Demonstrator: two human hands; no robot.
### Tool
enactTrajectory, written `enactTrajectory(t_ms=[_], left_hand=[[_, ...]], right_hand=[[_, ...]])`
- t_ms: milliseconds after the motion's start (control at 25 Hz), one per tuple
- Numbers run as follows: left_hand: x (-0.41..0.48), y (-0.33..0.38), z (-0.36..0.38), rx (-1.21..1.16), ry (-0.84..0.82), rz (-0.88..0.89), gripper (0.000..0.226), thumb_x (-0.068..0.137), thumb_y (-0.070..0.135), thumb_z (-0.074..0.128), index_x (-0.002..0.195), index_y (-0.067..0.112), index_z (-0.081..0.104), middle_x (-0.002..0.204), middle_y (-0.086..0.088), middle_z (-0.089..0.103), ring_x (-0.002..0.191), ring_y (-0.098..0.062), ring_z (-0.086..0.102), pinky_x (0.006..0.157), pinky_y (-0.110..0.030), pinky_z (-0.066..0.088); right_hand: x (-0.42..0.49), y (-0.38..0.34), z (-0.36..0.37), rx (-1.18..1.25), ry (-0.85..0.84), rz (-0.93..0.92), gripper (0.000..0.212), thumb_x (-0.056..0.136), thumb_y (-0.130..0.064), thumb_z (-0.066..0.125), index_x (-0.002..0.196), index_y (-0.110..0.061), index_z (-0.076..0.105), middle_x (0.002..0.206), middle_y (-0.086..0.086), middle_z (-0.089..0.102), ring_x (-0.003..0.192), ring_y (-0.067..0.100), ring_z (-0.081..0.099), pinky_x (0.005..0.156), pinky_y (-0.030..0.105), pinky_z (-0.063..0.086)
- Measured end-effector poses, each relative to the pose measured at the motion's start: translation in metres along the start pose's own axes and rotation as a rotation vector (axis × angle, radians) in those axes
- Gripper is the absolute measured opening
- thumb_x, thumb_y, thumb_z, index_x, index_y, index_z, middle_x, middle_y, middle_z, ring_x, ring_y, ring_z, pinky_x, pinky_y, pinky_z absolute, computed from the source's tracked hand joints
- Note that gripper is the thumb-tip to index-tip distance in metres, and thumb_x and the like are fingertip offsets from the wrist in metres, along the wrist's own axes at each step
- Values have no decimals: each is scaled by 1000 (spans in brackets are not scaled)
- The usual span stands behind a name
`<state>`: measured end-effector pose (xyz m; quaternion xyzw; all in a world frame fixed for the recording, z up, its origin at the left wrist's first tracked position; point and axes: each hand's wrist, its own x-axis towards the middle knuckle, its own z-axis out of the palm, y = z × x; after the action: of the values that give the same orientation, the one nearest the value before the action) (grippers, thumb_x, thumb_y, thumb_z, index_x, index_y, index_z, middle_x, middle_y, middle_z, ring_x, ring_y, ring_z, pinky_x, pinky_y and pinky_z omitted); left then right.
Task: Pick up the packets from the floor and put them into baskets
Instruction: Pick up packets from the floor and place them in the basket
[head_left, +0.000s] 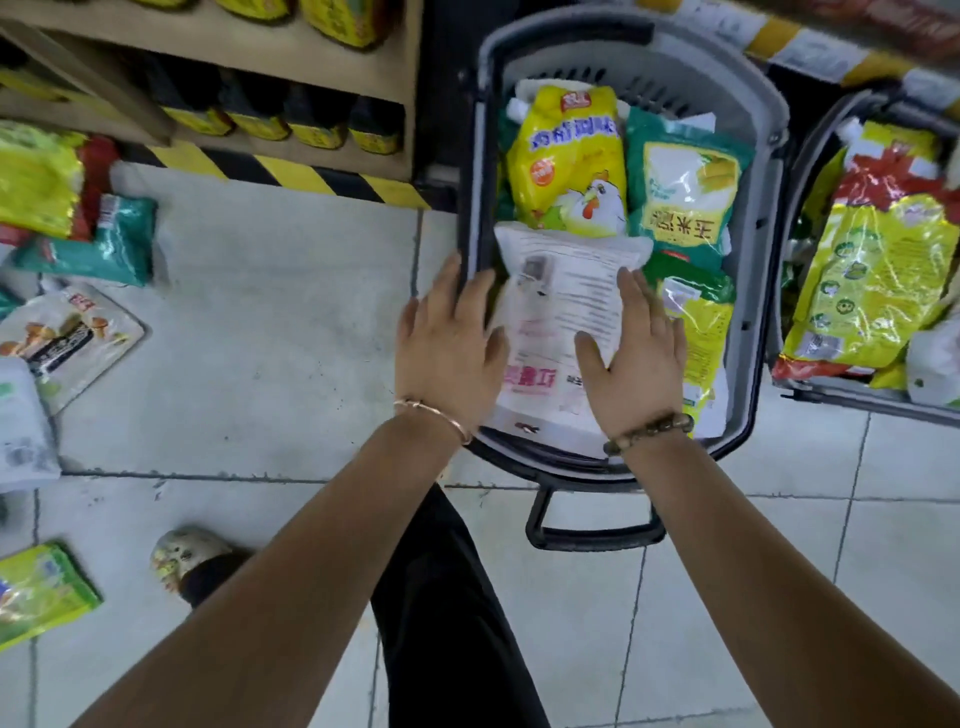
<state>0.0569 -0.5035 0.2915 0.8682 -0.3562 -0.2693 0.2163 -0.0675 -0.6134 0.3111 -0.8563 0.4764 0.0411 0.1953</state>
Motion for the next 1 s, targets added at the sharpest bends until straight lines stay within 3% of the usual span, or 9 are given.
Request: enactTrajectory(t_ms=[120,280,520,680,800,1000], left_hand=[[-28,-54,-44,-135,137,-154,46,86,18,58,131,13,49,148,-10,33,130,-29,41,105,-44,33],[-81,-138,-93,-248,277,-303,47,83,15,62,129,10,50,143,-12,40,127,-29,43,101,-43,37],[-190,-281,-154,-371,478,-577,54,77,27,52,127,6,51,136,-14,46,126,-28,45,99,-39,36],[-273,-368,-181,-412,573,-740,46,82,17,62,125,5,53,130,-15,51,122,-30,48,96,-37,37],[-323,-420,-191,-422,609,-837,45,82,11,64,125,4,53,127,-14,53,120,-30,49,94,-38,38],[-374,-485,-187,-456,636,-1033,44,83,17,63,125,10,52,127,-7,53,114,-25,52,89,-33,38]], right_hand=[[-9,-63,2,28,-62,-162,65,85,-18,62,142,-8,33,141,16,44,128,35,42,110,52,23],[-31,-161,31,-37,-198,-375,65,86,-19,60,143,-8,31,136,19,47,120,38,46,103,49,32],[-109,-320,103,-116,-357,-602,67,88,-24,55,147,-16,24,140,13,44,123,29,42,108,46,27],[-177,-410,156,-201,-460,-716,66,89,-24,53,147,-16,22,141,11,42,125,26,39,110,44,24],[-219,-461,190,-278,-548,-803,65,91,-24,51,147,-17,19,143,8,38,130,22,36,113,43,17],[-264,-519,250,-351,-639,-880,61,91,-26,50,146,-20,23,143,5,38,130,20,36,115,38,9]])
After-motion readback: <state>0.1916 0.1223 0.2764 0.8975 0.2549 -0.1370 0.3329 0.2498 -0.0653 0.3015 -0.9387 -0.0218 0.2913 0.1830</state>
